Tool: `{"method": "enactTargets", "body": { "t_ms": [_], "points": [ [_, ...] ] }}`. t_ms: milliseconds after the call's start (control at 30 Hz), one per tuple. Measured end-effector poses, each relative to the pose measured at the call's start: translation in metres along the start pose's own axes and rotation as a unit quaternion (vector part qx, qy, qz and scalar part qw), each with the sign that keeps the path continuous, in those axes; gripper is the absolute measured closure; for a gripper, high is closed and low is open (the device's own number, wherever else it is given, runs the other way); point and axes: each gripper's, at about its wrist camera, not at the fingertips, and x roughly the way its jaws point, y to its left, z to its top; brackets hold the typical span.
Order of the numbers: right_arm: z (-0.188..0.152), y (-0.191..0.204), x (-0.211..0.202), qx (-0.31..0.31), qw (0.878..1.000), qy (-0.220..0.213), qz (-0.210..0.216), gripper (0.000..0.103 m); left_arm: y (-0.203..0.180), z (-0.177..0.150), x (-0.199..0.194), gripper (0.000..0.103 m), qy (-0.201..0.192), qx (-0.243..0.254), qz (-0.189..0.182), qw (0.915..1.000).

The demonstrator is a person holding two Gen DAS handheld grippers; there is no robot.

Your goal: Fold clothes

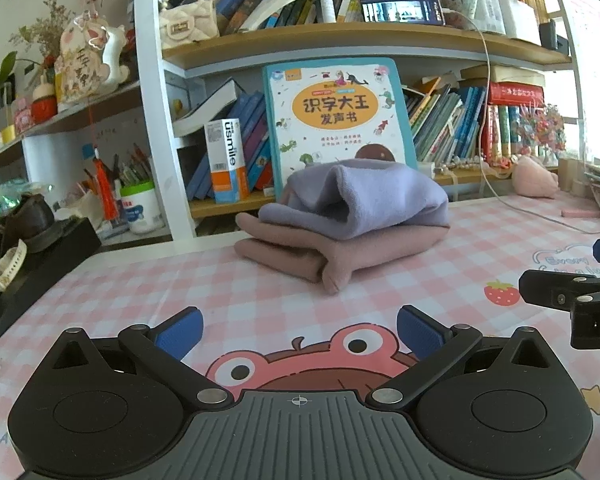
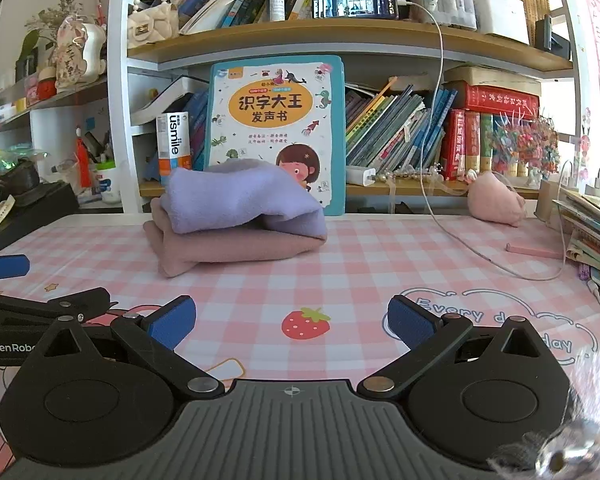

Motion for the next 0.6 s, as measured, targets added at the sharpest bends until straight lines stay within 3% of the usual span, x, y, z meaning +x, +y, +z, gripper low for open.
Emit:
{"method": "enactTargets", "body": {
  "t_ms": [600],
  "points": [
    [-0.0009,0.0020,-0.0013,-0.001,1.000,0.000,-0.001,0.000,0.0033,-0.0014,0.0019,0.000,0.002,0.003,0.006,1.0000]
  ]
}}
